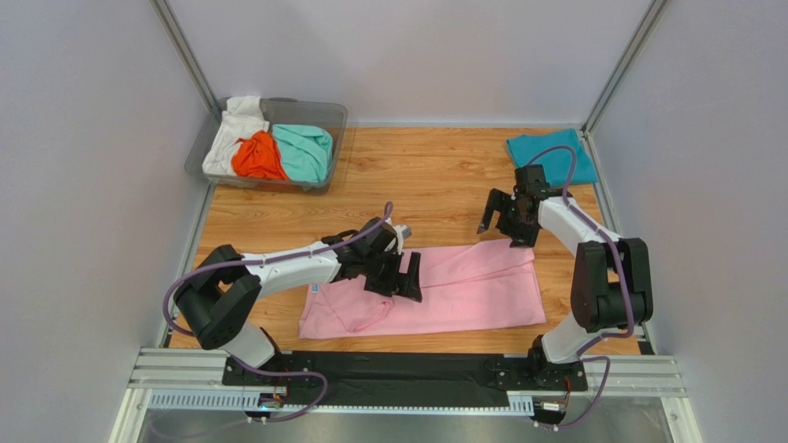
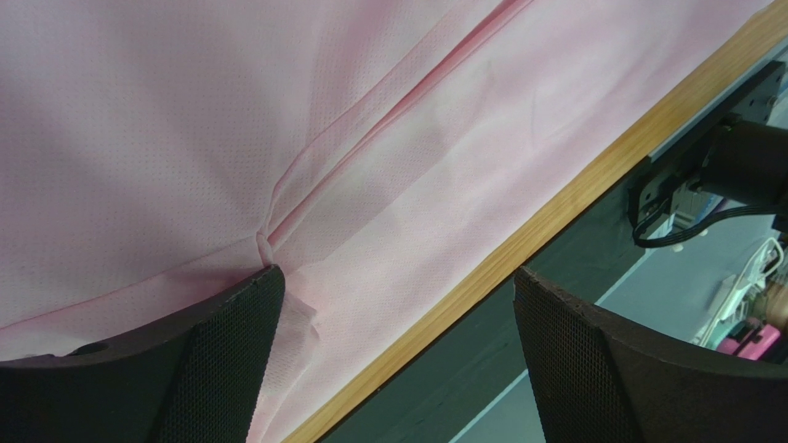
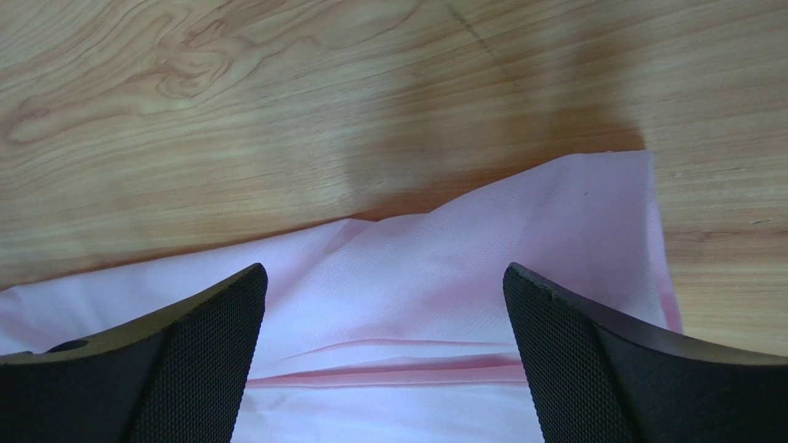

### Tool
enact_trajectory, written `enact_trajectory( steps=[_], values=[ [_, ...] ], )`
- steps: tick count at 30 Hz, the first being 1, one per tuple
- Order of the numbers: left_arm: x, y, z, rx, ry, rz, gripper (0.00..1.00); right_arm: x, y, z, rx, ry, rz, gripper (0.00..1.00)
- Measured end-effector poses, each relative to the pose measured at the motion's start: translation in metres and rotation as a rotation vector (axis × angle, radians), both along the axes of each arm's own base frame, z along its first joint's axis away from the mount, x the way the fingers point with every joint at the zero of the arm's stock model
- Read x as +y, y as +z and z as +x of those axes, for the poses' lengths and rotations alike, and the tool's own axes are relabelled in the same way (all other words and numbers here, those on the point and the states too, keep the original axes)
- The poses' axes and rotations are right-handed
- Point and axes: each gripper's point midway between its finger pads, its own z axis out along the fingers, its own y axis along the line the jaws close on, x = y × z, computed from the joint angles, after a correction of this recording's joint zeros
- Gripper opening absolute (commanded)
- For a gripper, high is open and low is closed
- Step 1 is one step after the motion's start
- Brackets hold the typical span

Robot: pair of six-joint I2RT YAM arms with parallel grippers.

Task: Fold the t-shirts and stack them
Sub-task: Fold the tshirt

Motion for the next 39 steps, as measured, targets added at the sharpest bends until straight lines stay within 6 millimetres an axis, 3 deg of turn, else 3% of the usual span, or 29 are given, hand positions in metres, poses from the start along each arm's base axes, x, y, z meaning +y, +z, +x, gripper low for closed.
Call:
enact_trajectory(
  steps=[4,8,15,21,25,28,31,35,39],
  values=[
    [0.011,-0.019,-0.017,0.045,-0.014,0.037,1.0,-0.016,-0.016,-0.004,0.032,-0.052,-0.031,1.0],
    [0.008,-0.018,-0.02,0.046,-0.019,0.016,1.0,-0.03,-0.034,-0.013,0.083,-0.09,-0.061,1.0],
    [0.001,-0.011,-0.024,0.033,-0.046,0.015,1.0,-0.031,-0.033,-0.009,0.07,-0.098,-0.058,1.0],
    [0.004,0.025,-0.019,-0.058,-0.033,-0.01,1.0,-0.026,-0.002,-0.005,-0.02,-0.081,-0.025,1.0],
    [0.019,0.061,-0.011,-0.172,0.038,-0.036,1.0,-0.022,0.03,-0.003,-0.114,-0.063,-0.002,1.0],
    [0.034,0.068,-0.007,-0.216,0.104,-0.023,1.0,-0.019,0.033,-0.007,-0.128,-0.043,0.008,1.0],
    [0.052,0.052,-0.008,-0.194,0.162,0.032,1.0,-0.015,0.022,-0.015,-0.093,-0.025,0.014,1.0],
    [0.087,0.004,-0.01,-0.091,0.267,0.164,1.0,-0.005,0.001,-0.027,-0.026,0.008,0.03,1.0],
    [0.105,-0.024,0.0,-0.019,0.339,0.234,1.0,0.001,-0.022,-0.041,0.039,0.027,0.039,1.0]
  ],
)
